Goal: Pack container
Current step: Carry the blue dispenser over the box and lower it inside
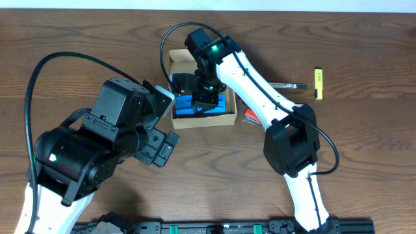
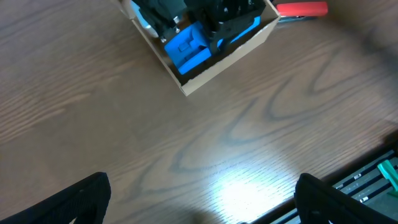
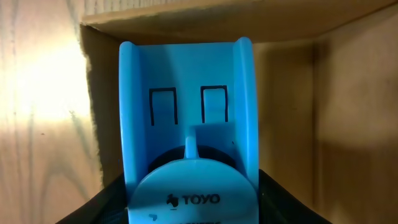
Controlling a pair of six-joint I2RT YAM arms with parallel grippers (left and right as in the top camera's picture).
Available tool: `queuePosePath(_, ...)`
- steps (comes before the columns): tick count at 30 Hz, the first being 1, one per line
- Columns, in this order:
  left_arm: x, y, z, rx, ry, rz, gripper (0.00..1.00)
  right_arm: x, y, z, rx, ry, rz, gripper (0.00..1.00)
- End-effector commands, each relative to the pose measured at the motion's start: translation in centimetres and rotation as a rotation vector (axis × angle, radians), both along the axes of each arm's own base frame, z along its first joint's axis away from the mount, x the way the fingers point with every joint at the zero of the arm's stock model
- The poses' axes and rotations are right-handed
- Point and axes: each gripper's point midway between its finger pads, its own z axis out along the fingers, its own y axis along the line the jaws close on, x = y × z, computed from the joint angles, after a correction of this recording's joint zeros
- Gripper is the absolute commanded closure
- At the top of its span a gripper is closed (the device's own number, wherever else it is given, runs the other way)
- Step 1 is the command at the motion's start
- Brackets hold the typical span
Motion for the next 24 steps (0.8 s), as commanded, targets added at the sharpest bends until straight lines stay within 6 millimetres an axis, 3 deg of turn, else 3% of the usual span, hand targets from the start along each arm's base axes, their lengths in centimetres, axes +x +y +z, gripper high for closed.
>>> queuePosePath(1, -0.01, 0.06, -0.23, -0.005, 0.013, 0.013, 0.05, -0.92, 0.76, -0.24, 0.039, 0.02, 0.066, 0.69)
queuePosePath(5, -0.01, 0.07, -0.23, -0.005, 0.013, 0.013, 0.05, -0.75, 0.99, -0.26, 0.051, 0.013, 0.07, 0.66)
queuePosePath(18, -0.01, 0.07, -0.23, -0.005, 0.013, 0.013, 0.05, -0.81, 0.93, -0.25, 0.051, 0.016, 0.071, 0.39)
queuePosePath(24, -0.01, 0.07, -0.23, -0.005, 0.013, 0.013, 0.05, -0.89, 0.88, -0.26, 0.049, 0.02, 0.071, 0.35)
